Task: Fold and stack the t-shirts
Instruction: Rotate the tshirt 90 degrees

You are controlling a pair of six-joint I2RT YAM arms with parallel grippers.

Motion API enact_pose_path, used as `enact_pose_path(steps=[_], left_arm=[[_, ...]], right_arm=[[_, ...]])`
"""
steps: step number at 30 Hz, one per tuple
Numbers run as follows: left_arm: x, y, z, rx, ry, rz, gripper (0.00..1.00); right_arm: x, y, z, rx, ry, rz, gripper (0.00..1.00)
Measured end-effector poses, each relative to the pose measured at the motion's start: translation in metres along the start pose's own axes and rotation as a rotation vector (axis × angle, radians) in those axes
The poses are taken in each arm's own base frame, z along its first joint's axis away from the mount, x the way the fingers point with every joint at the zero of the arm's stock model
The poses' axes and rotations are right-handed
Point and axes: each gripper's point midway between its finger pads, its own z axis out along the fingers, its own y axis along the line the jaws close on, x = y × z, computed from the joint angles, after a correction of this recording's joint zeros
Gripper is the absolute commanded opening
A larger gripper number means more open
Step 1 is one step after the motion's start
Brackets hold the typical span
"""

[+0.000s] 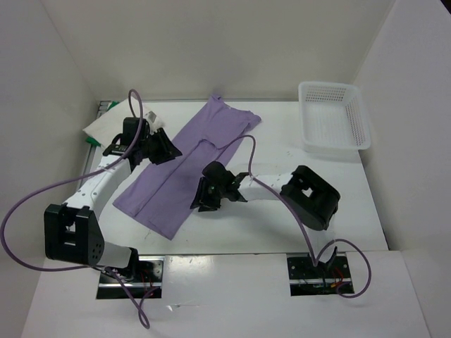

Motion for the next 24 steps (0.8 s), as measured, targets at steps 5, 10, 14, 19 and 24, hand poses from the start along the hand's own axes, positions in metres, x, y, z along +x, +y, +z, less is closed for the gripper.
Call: enact_pose_path(steps=[5,10,14,19,24], left_arm=[[0.007,0.003,-0.003,-0.002,0.005,0.000,0.46],[0.024,0.003,0.000,-0.013,0.040,0.012,0.46],[0.034,0.001,0.003,-0.009,0.062,0.024,0.46],[0.048,-0.009,0.006,0.010,0.095,0.049,0.46],[0.068,-0.018,0.011,0.038,0.158,0.070,0.46]], right_arm=[[-0.004,-0.003,0.028,-0.005,0.002,0.061,0.20],[-0.017,-0.001,0.037,-0.014,-0.027,0.093,0.00],[-0.030,-0.032,0.012,0.017,-0.065,0.114,0.00],[-0.069,-0.115,-0.071,0.135,-0.187,0.182,0.00],[-0.090,-0.161,-0.147,0.185,-0.309,0.210,0.40]])
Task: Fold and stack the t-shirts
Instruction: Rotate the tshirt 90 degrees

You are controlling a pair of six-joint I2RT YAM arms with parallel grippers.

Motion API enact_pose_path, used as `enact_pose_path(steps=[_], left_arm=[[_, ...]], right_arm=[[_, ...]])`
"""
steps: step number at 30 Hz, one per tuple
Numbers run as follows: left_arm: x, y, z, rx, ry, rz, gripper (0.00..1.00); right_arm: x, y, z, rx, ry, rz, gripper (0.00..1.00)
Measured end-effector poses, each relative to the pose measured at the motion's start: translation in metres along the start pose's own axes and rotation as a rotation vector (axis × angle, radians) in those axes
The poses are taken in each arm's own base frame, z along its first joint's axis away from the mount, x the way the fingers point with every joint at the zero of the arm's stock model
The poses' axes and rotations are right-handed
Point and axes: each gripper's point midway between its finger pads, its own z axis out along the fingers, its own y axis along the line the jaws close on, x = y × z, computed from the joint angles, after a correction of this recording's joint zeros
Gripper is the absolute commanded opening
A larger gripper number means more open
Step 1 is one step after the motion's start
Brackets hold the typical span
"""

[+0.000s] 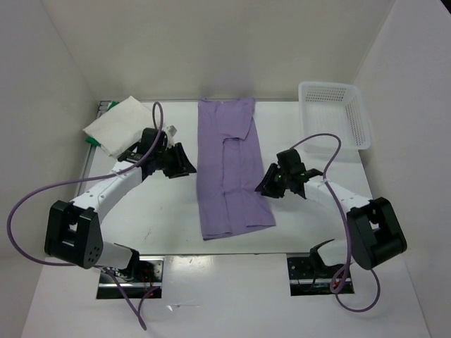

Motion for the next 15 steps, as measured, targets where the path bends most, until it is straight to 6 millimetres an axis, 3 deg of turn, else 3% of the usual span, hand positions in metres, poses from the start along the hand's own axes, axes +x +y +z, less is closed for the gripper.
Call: enact_pose_path(steps=[4,6,9,15], left_arm=[[0.025,0.015,-0.001,-0.034,0.061,-0.025,0.41],[0.045,0.027,-0.002,-0.064,0.105,-0.046,0.38],[0.083,0.036,-0.004,-0.110,0.193,-0.061,0.35],[0.160,0.037,-0.011,-0.140,0.355,-0.055,0.31]], right_arm=[[0.015,-0.002,-0.008,-0.015,0.049,-0.034,0.45],[0.024,-0.014,-0.009,0.011,0.062,-0.019,0.47],[0.035,-0.031,-0.020,0.042,0.048,0.026,0.48],[0.045,-0.053,-0.035,0.069,-0.028,0.142,0.49]])
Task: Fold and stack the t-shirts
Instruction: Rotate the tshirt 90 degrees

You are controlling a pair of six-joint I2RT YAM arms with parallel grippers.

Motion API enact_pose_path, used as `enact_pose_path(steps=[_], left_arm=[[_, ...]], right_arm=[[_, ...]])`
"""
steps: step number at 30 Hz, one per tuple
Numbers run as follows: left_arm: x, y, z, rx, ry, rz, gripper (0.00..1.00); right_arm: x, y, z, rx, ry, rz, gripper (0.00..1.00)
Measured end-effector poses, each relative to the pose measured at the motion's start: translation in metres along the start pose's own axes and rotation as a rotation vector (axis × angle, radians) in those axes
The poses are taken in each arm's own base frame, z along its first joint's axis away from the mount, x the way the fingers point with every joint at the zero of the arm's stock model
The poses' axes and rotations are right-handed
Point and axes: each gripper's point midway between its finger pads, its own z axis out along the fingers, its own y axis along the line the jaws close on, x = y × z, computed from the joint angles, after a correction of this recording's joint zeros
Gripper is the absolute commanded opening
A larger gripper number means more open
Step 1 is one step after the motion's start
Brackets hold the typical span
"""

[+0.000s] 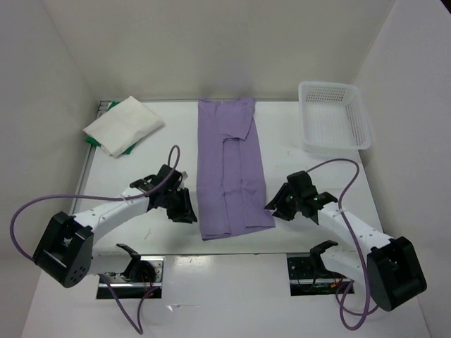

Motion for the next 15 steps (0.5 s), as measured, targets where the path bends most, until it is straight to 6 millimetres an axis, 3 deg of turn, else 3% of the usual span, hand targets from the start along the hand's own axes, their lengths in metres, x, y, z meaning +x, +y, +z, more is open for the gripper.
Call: enact_pose_path(steps=[6,9,12,15], left_arm=[[0.028,0.007,0.006,0.011,0.031,-0.030,0.37],[0.033,0.004,0.010,0.037,0.041,-0.031,0.43],[0.036,0.000,0.014,0.058,0.053,-0.023,0.54],[0.036,-0.004,0.018,0.070,0.063,-0.031,0.57]], right_arm=[[0.011,-0.022,0.005,0.057,0.011,0.060,0.49],[0.020,-0.031,0.008,0.079,0.034,0.072,0.42],[0.024,-0.033,0.010,0.077,0.048,0.093,0.31],[0.035,-0.032,0.012,0.049,0.086,0.107,0.16]])
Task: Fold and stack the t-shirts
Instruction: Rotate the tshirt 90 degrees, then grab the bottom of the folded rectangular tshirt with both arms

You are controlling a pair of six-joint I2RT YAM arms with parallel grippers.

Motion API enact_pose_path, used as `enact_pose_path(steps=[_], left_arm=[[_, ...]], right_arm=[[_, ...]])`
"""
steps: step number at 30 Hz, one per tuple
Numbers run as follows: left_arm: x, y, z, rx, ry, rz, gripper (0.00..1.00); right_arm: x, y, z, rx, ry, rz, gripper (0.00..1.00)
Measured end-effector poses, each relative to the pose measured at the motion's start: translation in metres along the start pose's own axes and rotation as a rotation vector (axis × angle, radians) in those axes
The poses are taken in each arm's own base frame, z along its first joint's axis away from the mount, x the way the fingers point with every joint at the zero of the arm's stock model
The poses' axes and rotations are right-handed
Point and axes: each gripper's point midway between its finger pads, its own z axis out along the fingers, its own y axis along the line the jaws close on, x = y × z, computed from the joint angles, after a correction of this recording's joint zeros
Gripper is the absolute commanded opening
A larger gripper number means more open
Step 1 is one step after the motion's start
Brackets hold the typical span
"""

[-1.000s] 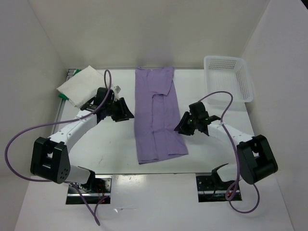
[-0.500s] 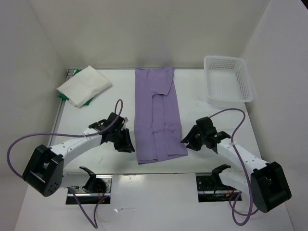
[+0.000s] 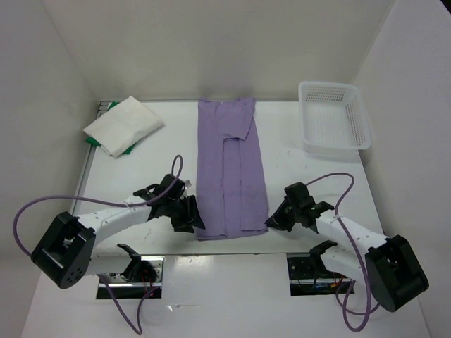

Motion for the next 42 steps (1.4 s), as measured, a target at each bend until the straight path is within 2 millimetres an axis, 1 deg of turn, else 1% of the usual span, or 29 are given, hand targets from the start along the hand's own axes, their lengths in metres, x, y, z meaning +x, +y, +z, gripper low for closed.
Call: enact_pose_path(steps=[2,5,7,8,9,11,13,15,19,21,24,27,30,32,34,37,38,40,42], left_arm=[[0.000,-0.001,0.001,0.002,0.000,-0.005,0.57],[-0.001,-0.001,-0.002,0.003,-0.014,-0.003,0.57],[-0.001,0.000,-0.006,-0.002,-0.032,-0.004,0.57],[-0.001,0.001,-0.009,-0.003,-0.043,-0.007,0.57],[0.000,0.001,-0.012,-0.001,-0.054,-0.014,0.57],[0.001,0.003,-0.014,-0.003,-0.069,-0.019,0.57],[0.002,0.006,-0.014,-0.013,-0.068,-0.028,0.57],[0.005,0.012,-0.010,-0.039,-0.050,-0.051,0.57],[0.012,0.025,-0.009,-0.087,-0.039,-0.090,0.56],[0.012,0.028,-0.015,-0.096,-0.065,-0.114,0.56],[0.009,0.026,-0.026,-0.086,-0.123,-0.147,0.56],[0.007,0.026,-0.035,-0.087,-0.172,-0.192,0.56],[0.008,0.031,-0.040,-0.081,-0.206,-0.243,0.56],[0.011,0.038,-0.038,-0.095,-0.201,-0.277,0.56],[0.015,0.048,-0.031,-0.131,-0.178,-0.308,0.52],[0.024,0.062,-0.020,-0.198,-0.118,-0.355,0.47],[0.028,0.066,-0.018,-0.216,-0.101,-0.367,0.47],[0.031,0.070,-0.016,-0.219,-0.090,-0.390,0.52],[0.032,0.066,-0.015,-0.181,-0.087,-0.407,0.57]], right_arm=[[0.012,0.002,0.001,-0.020,0.036,-0.002,0.15],[0.038,0.007,0.001,-0.039,0.099,-0.029,0.15],[0.058,0.009,-0.001,-0.041,0.149,-0.062,0.23],[0.066,0.010,-0.003,-0.042,0.166,-0.077,0.35],[0.069,0.009,-0.004,-0.032,0.172,-0.083,0.40],[0.067,0.009,-0.006,-0.018,0.161,-0.080,0.48],[0.065,0.012,-0.009,-0.030,0.145,-0.078,0.48],[0.066,0.014,-0.013,-0.058,0.151,-0.065,0.48],[0.075,0.000,-0.015,-0.072,0.182,-0.039,0.48],[0.078,-0.003,-0.017,-0.095,0.190,-0.035,0.48],[0.081,-0.006,-0.019,-0.106,0.206,-0.021,0.48],[0.083,-0.005,-0.019,-0.107,0.215,-0.015,0.48],[0.085,-0.006,-0.016,-0.098,0.231,-0.019,0.48],[0.086,-0.003,-0.015,-0.099,0.240,-0.028,0.46],[0.087,-0.001,-0.012,-0.090,0.253,-0.042,0.43],[0.088,0.007,-0.009,-0.089,0.268,-0.066,0.43],[0.088,0.008,-0.008,-0.091,0.270,-0.075,0.43],[0.089,0.009,-0.008,-0.095,0.271,-0.085,0.42],[0.088,0.009,-0.008,-0.097,0.269,-0.092,0.41]])
